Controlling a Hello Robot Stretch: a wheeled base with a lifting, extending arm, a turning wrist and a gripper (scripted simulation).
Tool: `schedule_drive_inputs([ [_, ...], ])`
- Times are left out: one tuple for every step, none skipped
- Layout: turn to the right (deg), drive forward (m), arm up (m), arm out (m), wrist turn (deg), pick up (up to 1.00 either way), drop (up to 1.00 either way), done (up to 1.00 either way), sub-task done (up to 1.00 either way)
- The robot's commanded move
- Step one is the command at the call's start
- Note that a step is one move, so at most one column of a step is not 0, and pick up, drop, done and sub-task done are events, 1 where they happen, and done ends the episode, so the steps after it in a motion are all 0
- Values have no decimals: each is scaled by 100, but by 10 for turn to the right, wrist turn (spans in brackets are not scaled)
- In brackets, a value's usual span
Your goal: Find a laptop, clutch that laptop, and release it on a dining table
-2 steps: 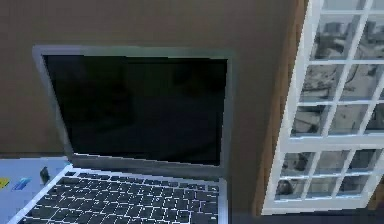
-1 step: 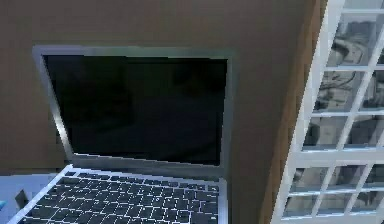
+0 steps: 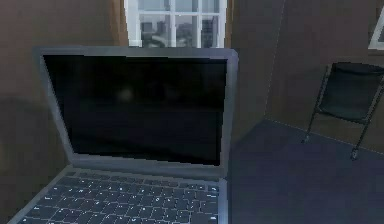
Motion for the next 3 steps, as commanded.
schedule_drive_inputs([
  [360,0,0,0,0,0,0,0,0],
  [-450,0,0,0,0,0,0,0,0],
  [-270,0,0,0,0,0,0,0,0],
])
